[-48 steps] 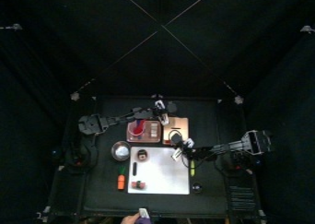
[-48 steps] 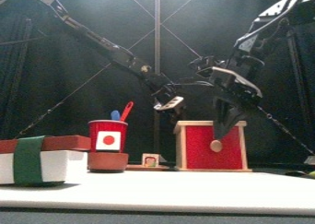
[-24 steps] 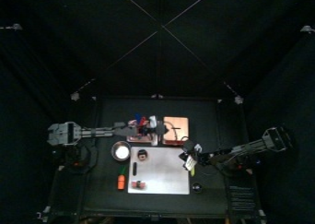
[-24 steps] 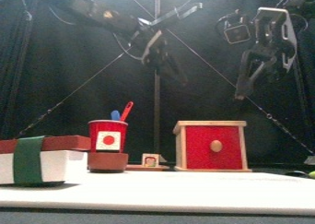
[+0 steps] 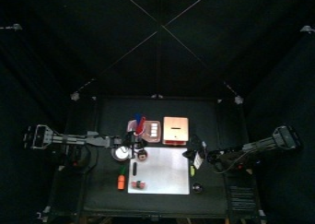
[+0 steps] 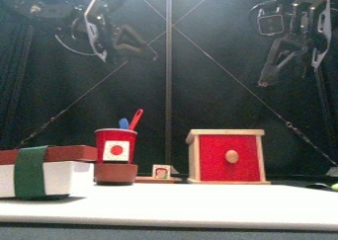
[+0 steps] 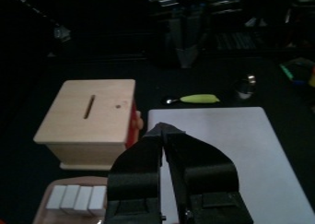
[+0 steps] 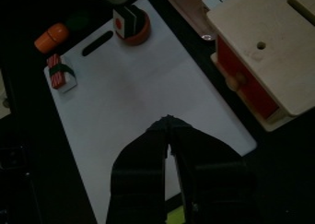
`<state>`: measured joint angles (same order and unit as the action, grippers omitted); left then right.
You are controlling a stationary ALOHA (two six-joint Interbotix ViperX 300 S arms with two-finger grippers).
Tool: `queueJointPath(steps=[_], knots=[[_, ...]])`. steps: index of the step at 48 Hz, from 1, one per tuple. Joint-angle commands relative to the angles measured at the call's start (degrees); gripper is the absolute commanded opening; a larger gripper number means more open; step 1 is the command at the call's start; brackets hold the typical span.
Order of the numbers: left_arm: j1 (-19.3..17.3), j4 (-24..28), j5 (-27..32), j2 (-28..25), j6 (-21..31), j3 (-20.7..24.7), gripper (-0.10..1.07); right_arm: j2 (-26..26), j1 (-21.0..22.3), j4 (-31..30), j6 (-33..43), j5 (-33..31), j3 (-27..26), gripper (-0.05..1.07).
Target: Close the drawer
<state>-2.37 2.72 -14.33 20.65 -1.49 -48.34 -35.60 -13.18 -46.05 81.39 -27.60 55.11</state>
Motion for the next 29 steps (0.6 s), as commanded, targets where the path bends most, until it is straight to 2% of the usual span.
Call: queueJointPath(steps=[1,17,29], knots=[[0.79,-1.05,-1.85,2.37,-0.18,-1.67,0.43,-0.53,0.7,-0.53,-0.09,0.26,-0.53,0.45],[0.79,-1.32,-1.85,4.31,-0.26,-4.04,0.43,-0.09,3.96,-1.32,0.0,0.44,0.0,0.44],[0.44,-1.14,-1.85,4.31,-0.26,-4.39,0.43,-0.09,4.39,-0.97,0.09,0.53,0.09,0.45]])
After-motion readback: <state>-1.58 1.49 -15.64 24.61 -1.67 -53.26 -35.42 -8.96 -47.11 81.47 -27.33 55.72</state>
